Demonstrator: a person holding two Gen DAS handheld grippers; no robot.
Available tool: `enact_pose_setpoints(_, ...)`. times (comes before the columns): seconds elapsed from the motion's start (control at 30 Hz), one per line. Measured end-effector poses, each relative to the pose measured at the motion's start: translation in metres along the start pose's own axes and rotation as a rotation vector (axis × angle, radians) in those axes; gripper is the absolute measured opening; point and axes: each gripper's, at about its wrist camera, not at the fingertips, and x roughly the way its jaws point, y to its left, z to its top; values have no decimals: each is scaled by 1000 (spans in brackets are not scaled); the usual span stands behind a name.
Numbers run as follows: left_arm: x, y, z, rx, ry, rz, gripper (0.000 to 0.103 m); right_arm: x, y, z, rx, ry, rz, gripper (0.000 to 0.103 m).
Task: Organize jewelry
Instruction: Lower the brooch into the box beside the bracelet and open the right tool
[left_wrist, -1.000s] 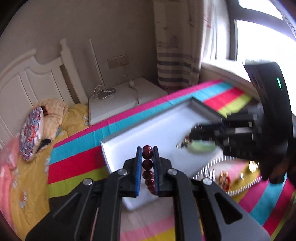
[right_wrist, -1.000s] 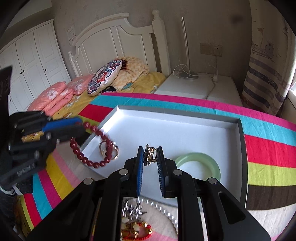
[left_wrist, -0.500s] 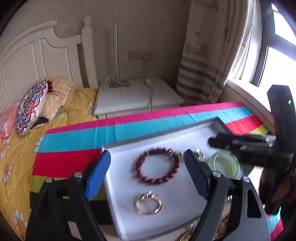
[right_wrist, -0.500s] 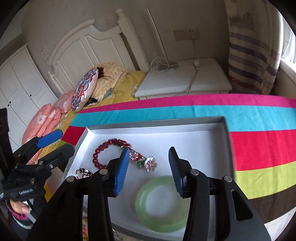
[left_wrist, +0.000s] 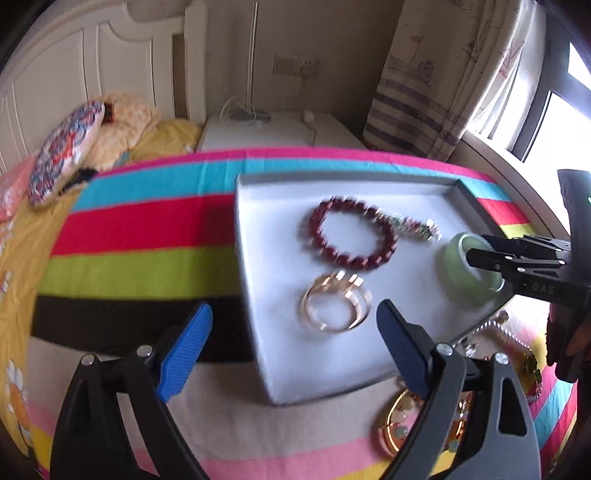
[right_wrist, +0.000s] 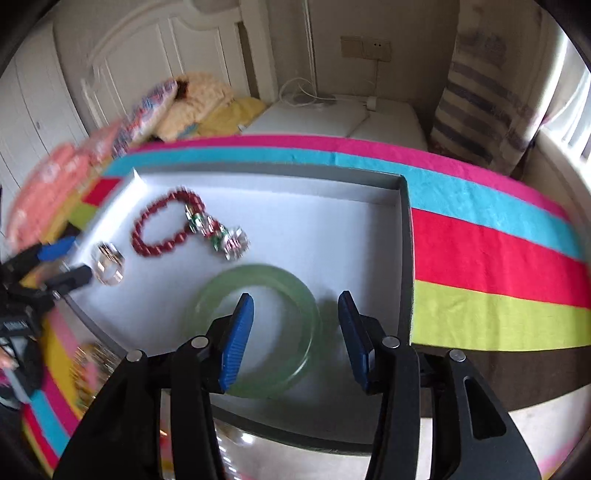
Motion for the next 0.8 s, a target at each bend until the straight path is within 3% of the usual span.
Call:
enact_pose_setpoints(0.17,0,-1,-11,-34,26,-60,89,-19,-12,-30,-17,-10,-26,46)
enact_pose_setpoints(0.27,-6,-8,-17,-23,12,-53,88,-31,-14,-47,-48,-26,-14,47)
enact_pose_setpoints(0.47,-34,-37,-4,49,-105,-46,88,-41,-17,-59,-39,-28,-10,48)
enact_pose_setpoints(0.53,-32,-51,3,101,-102,-61,80,-42,-17,-59,-33,-28,-10,50)
enact_pose_setpoints(0.6,-17,-60,7,137,-36,-111,55,-41,-16,-58,-27,-30,-13,52)
enact_pose_setpoints(0.7,11,-64,8,171,48,-71,50,-41,-16,-58,-22,-31,-8,53)
enact_pose_setpoints(0.8,8,-77,3,234,89,5,48,-41,-14,-57,-27,-19,1,53)
